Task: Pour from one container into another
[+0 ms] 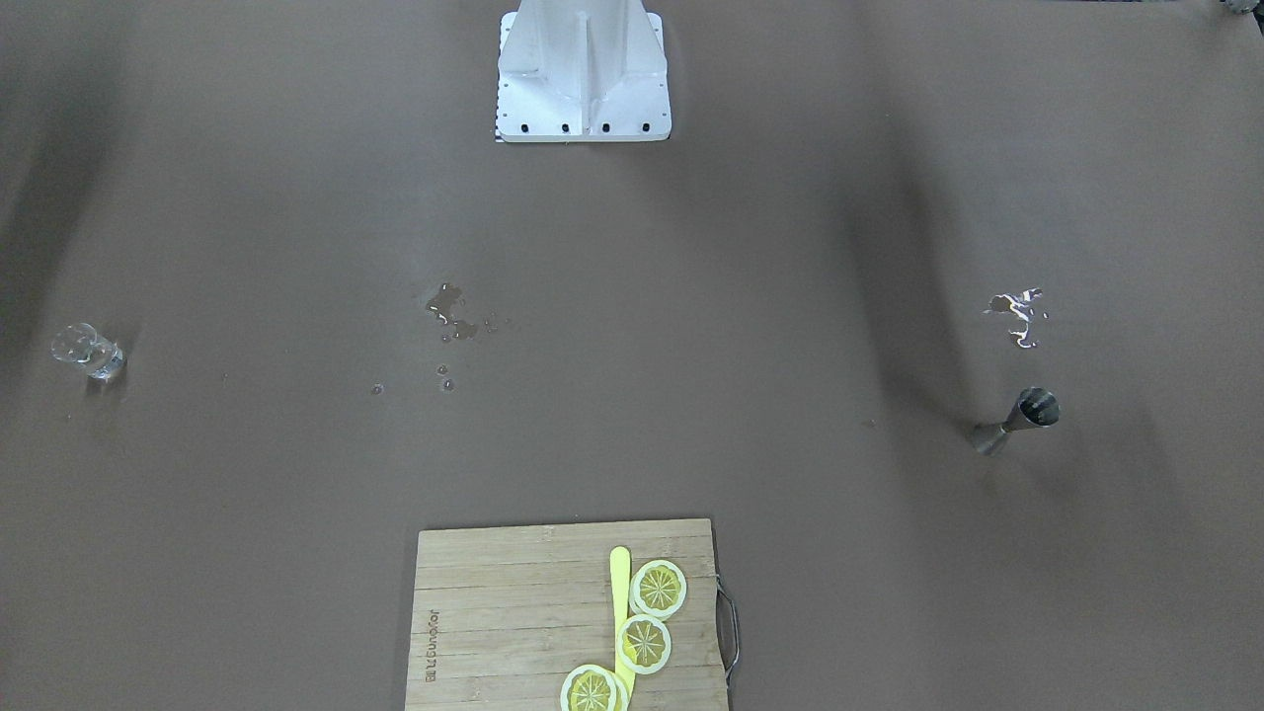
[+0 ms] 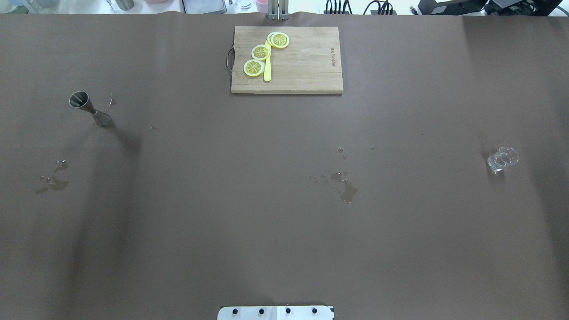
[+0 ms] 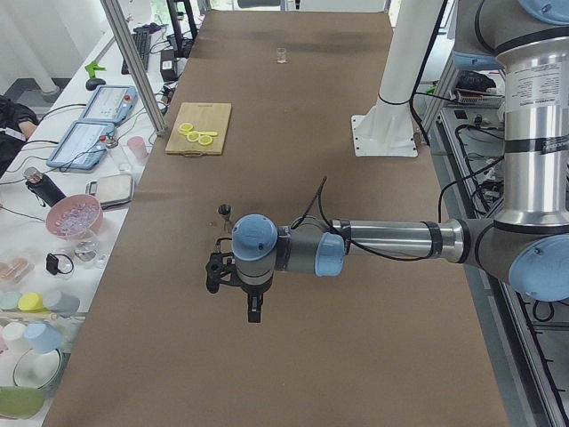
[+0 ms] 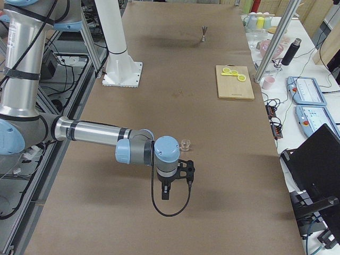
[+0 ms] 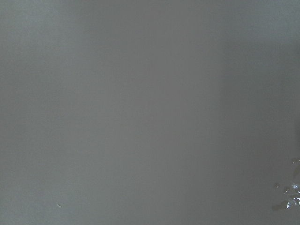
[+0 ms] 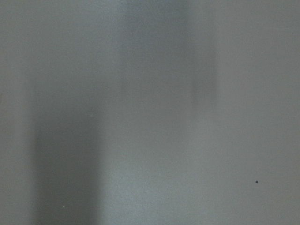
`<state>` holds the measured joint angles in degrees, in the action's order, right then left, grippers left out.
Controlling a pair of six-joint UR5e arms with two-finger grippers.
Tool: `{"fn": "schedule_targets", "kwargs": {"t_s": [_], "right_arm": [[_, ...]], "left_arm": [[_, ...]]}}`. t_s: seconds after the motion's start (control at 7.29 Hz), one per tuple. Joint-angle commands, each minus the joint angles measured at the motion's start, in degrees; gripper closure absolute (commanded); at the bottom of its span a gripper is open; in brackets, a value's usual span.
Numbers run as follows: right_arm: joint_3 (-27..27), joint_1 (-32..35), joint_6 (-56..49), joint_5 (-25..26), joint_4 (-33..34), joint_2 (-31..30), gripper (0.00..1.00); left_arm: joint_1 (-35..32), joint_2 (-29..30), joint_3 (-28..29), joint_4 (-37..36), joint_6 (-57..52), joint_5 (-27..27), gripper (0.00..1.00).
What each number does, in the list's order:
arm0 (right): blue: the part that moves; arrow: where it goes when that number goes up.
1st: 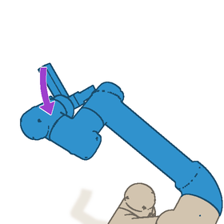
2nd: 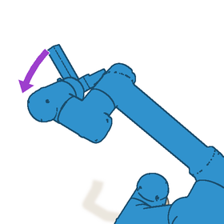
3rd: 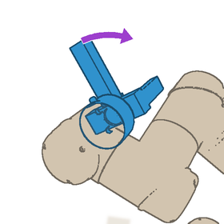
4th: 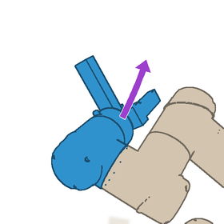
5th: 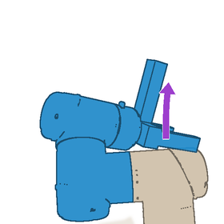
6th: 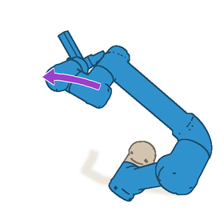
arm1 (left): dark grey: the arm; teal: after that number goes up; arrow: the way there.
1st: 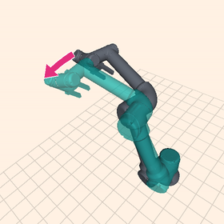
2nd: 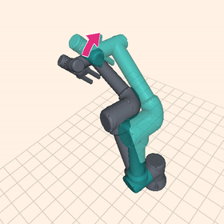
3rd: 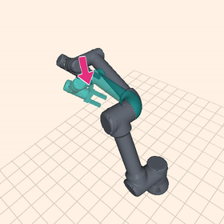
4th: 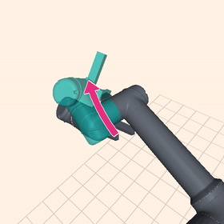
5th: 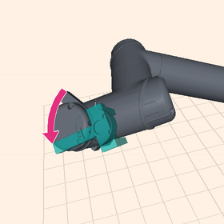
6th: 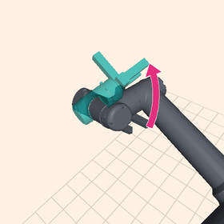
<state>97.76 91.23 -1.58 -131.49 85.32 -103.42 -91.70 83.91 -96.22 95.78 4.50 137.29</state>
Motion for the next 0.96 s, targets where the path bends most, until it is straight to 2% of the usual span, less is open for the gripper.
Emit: {"fn": "schedule_targets", "kwargs": {"t_s": [0.0, 0.82], "right_arm": [[0.0, 0.0, 0.0, 0.2, 0.0, 0.1, 0.00], [1.4, 0.0, 0.0, 0.2, 0.1, 1.0, 0.00]], "left_arm": [[0.1, 0.0, 0.2, 1.2, 0.1, 0.4, 0.02], [0.1, 0.0, 0.0, 2.2, 0.2, 0.4, 0.02]]}}
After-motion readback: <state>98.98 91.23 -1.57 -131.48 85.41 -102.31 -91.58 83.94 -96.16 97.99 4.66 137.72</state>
